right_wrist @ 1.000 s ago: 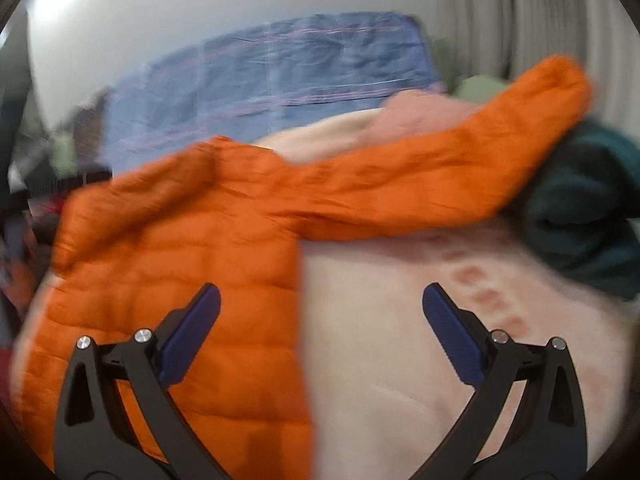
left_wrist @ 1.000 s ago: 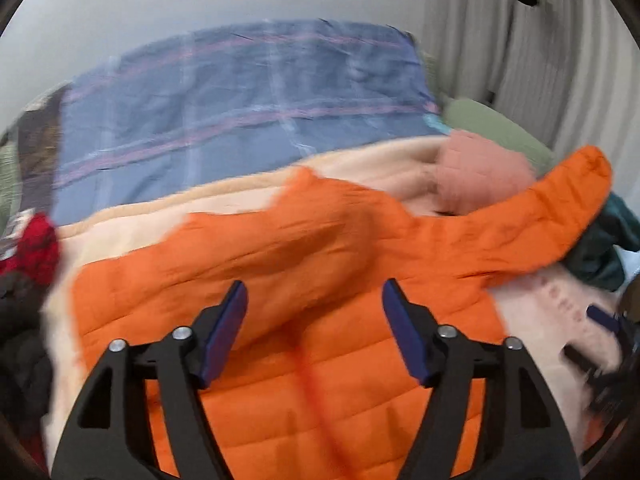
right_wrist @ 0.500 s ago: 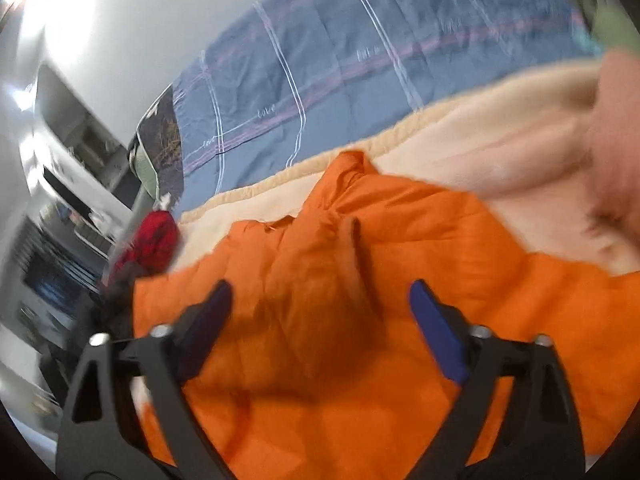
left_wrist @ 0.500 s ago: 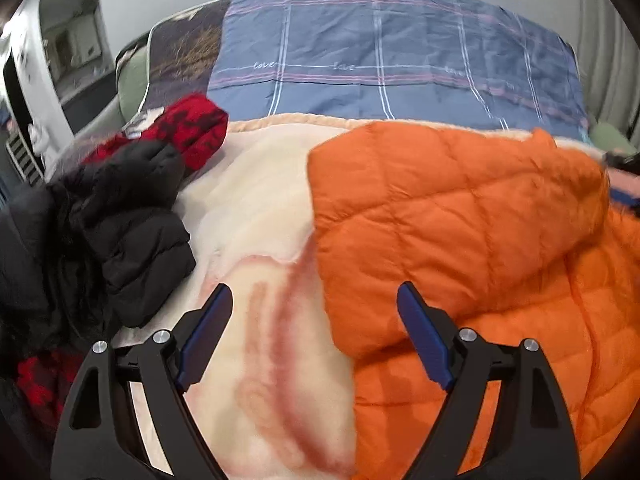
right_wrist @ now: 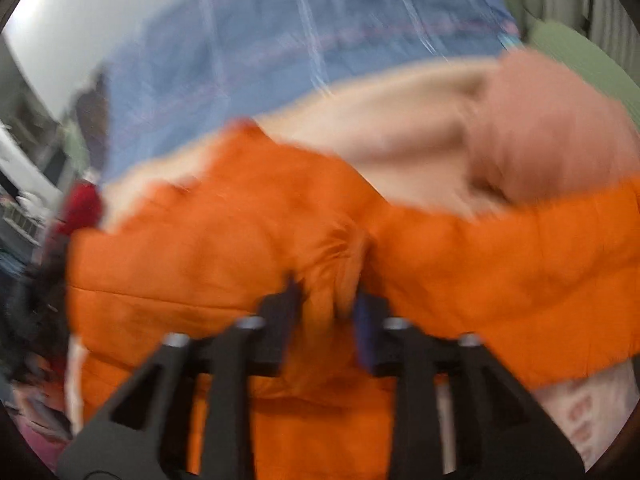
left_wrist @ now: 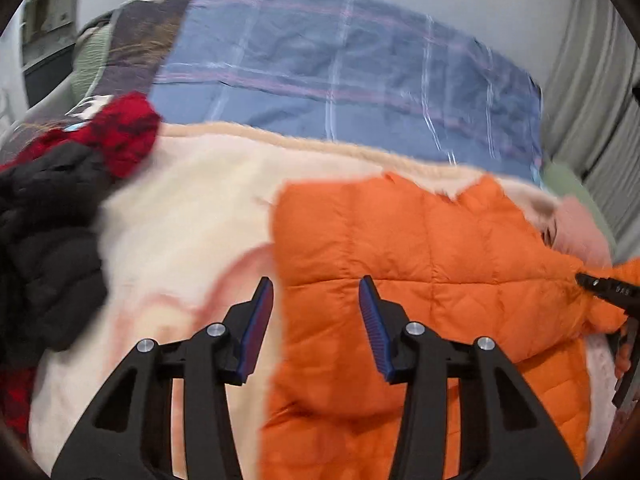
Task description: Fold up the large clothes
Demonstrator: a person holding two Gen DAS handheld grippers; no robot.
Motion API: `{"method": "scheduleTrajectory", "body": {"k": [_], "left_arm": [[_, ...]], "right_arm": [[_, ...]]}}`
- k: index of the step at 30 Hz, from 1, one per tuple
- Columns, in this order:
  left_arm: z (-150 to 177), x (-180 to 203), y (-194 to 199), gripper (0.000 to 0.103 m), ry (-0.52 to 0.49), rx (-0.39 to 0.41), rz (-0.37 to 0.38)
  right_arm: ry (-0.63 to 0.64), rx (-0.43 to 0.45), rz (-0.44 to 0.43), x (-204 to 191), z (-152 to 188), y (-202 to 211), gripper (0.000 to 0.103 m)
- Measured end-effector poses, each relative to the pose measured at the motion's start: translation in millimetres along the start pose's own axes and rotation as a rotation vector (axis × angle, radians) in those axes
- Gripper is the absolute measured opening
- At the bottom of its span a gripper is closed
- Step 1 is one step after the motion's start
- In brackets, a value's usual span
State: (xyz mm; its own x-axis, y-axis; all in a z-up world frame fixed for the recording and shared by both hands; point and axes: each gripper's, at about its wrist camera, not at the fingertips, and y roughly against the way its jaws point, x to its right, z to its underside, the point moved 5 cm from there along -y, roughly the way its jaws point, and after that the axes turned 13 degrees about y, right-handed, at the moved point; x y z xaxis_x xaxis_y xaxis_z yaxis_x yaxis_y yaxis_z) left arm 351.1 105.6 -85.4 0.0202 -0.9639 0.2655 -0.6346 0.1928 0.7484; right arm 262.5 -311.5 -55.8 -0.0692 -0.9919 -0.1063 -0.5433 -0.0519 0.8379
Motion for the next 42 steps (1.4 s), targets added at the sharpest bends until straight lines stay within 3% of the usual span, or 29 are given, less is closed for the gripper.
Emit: {"method": "scheduleTrajectory", "body": {"k": [1,4,8,11,12,14,16,17,19,21,24,26,29,30,31,36,38,40,42], "left_arm": [[4,6,-11,0.046,-0.036,-0.012,-0.041],[23,21,-54,0.046,-0.136,-0.077,-0.154],[32,38,-68,0.045,-0.236,-0.040,-0.235],[31,39,-67,0.047,-0.234,-0.033,-0.247],[31,37,-66,0.051,-0.222,-0.031,-0.249],[29,32,-63,0.058,-0.204,-0.022,-0.263],[26,25,-56,0.058,-0.158,-0.025,-0.235],[23,23,-47,0.056,-0.121,-0.020,-0.195],[17,29,-25,0.040,-0.073,-0.006,-0.089],[13,53,-2,0.035,-0.096,0.030,0.015],[12,97,13,0.035,-0.176,0.086,0.080],[21,120,3,0.035,-0.239,0.084,0.075],[46,129,-53,0.038,-0.336,0.026,-0.067],[58,127,-72,0.039,-0.391,0.057,-0.090],[63,125,-78,0.039,-0.415,0.088,-0.080],[63,117,-79,0.041,-0.362,0.043,-0.041],[61,114,-74,0.044,-0.345,0.040,-0.033],[57,110,-64,0.044,-0.328,0.040,-0.020],[54,115,-42,0.044,-0.301,0.046,0.051]], "right_arm": [[-0.006,-0.019,0.019,6,10,-8,0.055],[-0.021,0.023,0.037,13,22,1,0.056],[0.087,0.244,0.082,-11,13,58,0.038],[0.211,0.346,-0.086,-53,4,74,0.020],[0.241,0.333,-0.102,-64,5,67,0.018],[0.249,0.220,-0.023,-66,9,34,0.017],[0.192,-0.008,0.038,-47,27,-31,0.013],[0.145,-0.021,0.007,-40,30,-42,0.013],[0.089,0.028,-0.020,-33,34,-43,0.012],[0.137,0.038,0.030,-41,33,-38,0.014],[0.178,0.046,0.080,-49,35,-41,0.014],[0.176,0.050,0.077,-46,38,-41,0.015],[0.158,0.060,0.050,-41,42,-38,0.014],[0.154,0.067,0.042,-39,43,-41,0.015],[0.153,0.071,0.040,-38,43,-43,0.015],[0.185,0.094,0.083,-45,47,-45,0.015],[0.175,0.095,0.062,-43,46,-41,0.015],[0.111,0.096,-0.035,-31,47,-23,0.024],[0.027,0.152,-0.114,-6,48,14,0.048]]}}
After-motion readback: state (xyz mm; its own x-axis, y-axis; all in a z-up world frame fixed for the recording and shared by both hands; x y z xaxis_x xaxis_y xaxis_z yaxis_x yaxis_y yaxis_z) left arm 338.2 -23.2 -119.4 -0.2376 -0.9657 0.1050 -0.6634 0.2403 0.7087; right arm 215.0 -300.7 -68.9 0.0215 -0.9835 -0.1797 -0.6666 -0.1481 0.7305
